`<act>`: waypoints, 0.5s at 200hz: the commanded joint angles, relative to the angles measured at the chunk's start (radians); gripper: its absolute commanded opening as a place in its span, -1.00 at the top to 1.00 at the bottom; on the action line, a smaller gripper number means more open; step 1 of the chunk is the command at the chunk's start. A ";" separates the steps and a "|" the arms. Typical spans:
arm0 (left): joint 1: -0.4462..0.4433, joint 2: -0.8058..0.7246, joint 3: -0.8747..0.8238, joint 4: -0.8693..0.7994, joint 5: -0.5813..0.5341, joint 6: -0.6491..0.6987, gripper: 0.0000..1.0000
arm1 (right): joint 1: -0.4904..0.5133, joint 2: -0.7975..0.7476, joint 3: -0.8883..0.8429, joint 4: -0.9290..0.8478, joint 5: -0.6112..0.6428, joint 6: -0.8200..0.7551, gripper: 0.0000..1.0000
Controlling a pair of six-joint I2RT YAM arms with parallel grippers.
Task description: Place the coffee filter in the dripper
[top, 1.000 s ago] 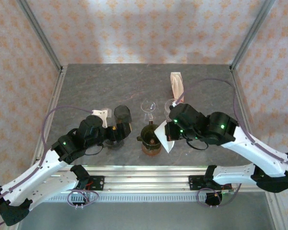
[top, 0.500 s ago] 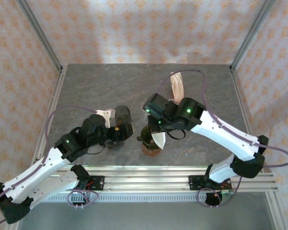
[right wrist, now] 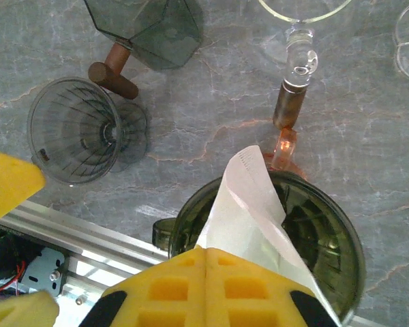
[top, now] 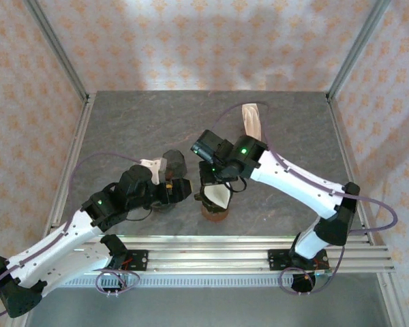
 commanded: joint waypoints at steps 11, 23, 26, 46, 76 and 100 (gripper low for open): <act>-0.012 -0.006 -0.008 0.041 0.000 -0.018 -0.96 | -0.016 0.017 -0.042 0.078 -0.012 0.000 1.00; -0.016 -0.004 -0.008 0.046 0.001 -0.021 -0.96 | -0.017 0.021 -0.058 0.095 -0.013 0.001 1.00; -0.017 -0.004 -0.007 0.046 0.000 -0.022 -0.96 | -0.018 0.021 -0.062 0.098 -0.011 0.004 1.00; -0.034 0.000 -0.002 0.045 -0.015 -0.024 -0.93 | -0.019 0.016 -0.076 0.116 -0.008 0.004 0.96; -0.088 0.012 0.027 0.023 -0.079 -0.014 -0.76 | -0.019 -0.056 -0.092 0.158 0.037 0.000 0.44; -0.141 0.037 0.063 0.018 -0.141 -0.001 -0.60 | -0.019 -0.144 -0.133 0.208 0.076 0.012 0.20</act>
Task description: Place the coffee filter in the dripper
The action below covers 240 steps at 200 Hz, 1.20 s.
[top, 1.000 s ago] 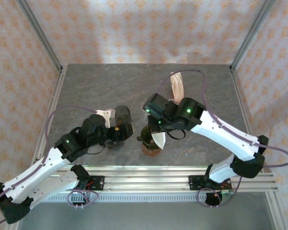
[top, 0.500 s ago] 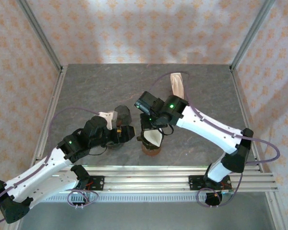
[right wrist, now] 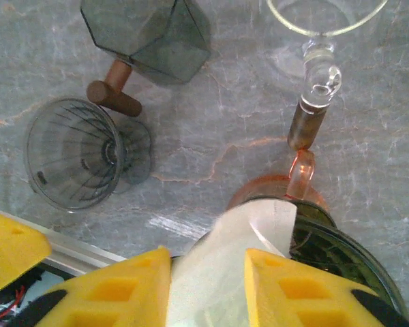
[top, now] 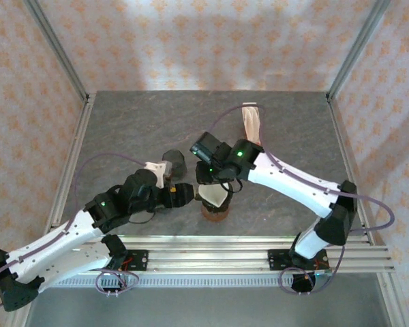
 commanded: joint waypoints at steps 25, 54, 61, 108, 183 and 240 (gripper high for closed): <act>-0.080 0.069 0.093 0.006 -0.126 0.030 -0.37 | -0.004 -0.205 -0.090 0.094 0.102 0.025 0.13; -0.103 0.124 0.111 0.016 -0.139 0.041 -0.34 | -0.002 -0.307 -0.203 0.134 0.139 0.052 0.03; -0.105 0.136 0.114 0.019 -0.142 0.042 -0.32 | -0.002 -0.315 -0.220 0.131 0.132 0.055 0.02; -0.108 0.183 0.130 0.032 -0.143 0.040 -0.23 | 0.028 -0.314 -0.267 0.129 0.098 0.040 0.06; -0.107 0.198 0.136 0.032 -0.146 0.046 -0.21 | 0.063 -0.276 -0.269 0.094 0.146 0.043 0.45; -0.108 0.198 0.137 0.048 -0.143 0.043 -0.34 | 0.088 -0.263 -0.272 0.062 0.286 0.032 1.00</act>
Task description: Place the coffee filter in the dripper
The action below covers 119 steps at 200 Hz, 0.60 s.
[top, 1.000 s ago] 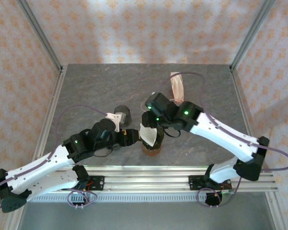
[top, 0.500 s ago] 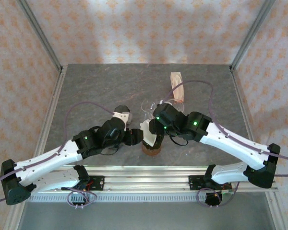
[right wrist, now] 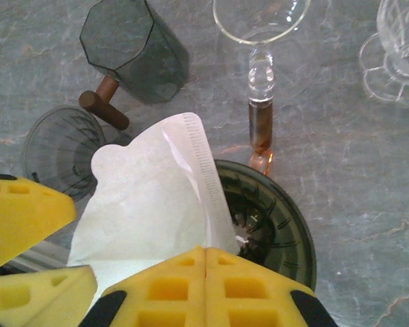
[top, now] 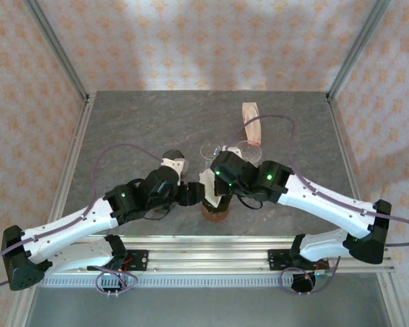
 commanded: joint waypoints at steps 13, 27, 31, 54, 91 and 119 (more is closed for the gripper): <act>-0.005 0.003 0.023 0.039 -0.029 0.013 -0.37 | 0.014 0.022 -0.008 -0.043 0.148 -0.015 1.00; -0.006 0.005 0.015 0.050 -0.028 0.008 -0.41 | 0.015 0.032 -0.016 -0.045 0.170 -0.019 1.00; -0.006 0.005 0.014 0.051 -0.028 0.006 -0.42 | 0.017 0.034 -0.018 -0.046 0.175 -0.020 1.00; -0.005 0.011 0.006 0.064 -0.030 0.002 -0.47 | 0.022 0.044 -0.029 -0.045 0.196 -0.028 1.00; -0.006 0.032 -0.002 0.083 -0.034 -0.011 -0.49 | 0.035 0.085 -0.033 -0.055 0.221 -0.032 1.00; -0.006 0.041 -0.005 0.084 -0.052 -0.021 -0.47 | 0.046 0.098 -0.023 -0.073 0.256 -0.036 1.00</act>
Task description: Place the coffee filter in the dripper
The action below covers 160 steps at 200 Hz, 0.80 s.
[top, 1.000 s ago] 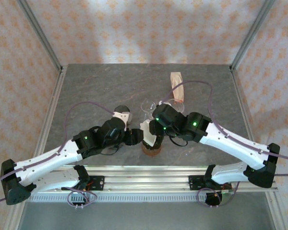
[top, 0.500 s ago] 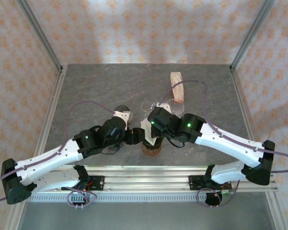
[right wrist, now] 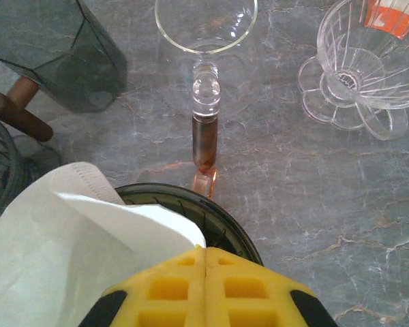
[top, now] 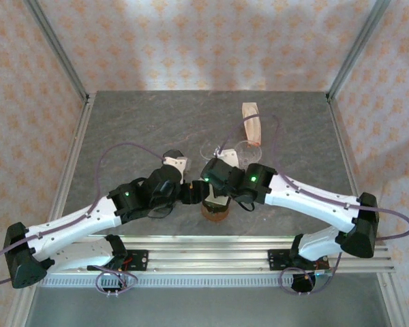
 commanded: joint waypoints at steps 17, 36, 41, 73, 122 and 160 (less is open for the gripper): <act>-0.005 0.003 -0.008 0.034 -0.049 -0.021 -0.45 | 0.015 0.002 0.009 -0.055 0.084 -0.015 1.00; -0.005 -0.001 -0.008 0.025 -0.056 -0.024 -0.44 | 0.016 -0.002 0.029 -0.081 0.109 -0.020 1.00; -0.006 -0.002 -0.010 0.024 -0.057 -0.022 -0.44 | 0.015 -0.002 0.033 -0.088 0.115 -0.021 1.00; -0.005 0.007 -0.015 0.026 -0.052 -0.021 -0.41 | 0.016 0.012 0.016 -0.080 0.097 -0.017 1.00; -0.006 0.014 -0.028 0.026 -0.054 -0.031 -0.20 | 0.034 0.043 -0.006 -0.045 0.088 -0.004 1.00; -0.006 -0.003 -0.039 0.005 -0.060 -0.032 -0.13 | 0.035 0.059 -0.007 -0.045 0.087 -0.003 1.00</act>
